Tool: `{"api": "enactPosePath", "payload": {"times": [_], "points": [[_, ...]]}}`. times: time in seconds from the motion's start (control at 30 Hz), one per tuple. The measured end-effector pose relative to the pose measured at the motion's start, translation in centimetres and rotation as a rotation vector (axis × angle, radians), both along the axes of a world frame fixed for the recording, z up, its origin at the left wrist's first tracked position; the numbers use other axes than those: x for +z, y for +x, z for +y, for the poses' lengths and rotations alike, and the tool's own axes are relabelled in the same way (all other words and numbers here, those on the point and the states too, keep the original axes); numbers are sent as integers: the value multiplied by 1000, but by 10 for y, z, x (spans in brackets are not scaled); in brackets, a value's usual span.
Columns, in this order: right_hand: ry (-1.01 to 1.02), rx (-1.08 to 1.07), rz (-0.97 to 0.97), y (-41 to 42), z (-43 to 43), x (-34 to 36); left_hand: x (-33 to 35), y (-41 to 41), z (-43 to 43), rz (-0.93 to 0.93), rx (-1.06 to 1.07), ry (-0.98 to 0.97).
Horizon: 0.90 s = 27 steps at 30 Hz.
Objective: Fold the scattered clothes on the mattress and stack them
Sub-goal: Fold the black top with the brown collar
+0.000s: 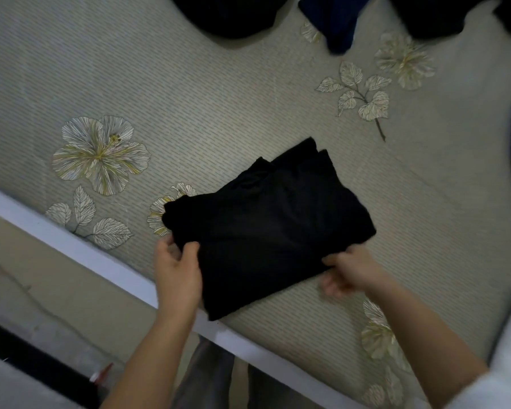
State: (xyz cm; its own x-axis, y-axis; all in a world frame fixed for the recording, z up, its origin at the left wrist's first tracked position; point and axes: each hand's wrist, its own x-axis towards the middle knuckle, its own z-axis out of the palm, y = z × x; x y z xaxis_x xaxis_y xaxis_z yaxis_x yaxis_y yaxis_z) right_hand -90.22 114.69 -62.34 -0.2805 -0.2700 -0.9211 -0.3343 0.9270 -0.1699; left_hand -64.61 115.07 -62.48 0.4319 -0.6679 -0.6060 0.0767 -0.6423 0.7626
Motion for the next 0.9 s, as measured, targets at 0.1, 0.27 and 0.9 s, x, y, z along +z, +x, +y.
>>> {"api": "enactPosePath", "payload": {"times": [0.1,0.27,0.9], "points": [[156,385,-54,7,20,14,-11,25,0,-207,-58,-13],[-531,457,85,29,5,28,-17,23,5,-709,-377,-104],[-645,273,368,-8,-69,-33,-51,-9,8,-849,-762,-143]]}}
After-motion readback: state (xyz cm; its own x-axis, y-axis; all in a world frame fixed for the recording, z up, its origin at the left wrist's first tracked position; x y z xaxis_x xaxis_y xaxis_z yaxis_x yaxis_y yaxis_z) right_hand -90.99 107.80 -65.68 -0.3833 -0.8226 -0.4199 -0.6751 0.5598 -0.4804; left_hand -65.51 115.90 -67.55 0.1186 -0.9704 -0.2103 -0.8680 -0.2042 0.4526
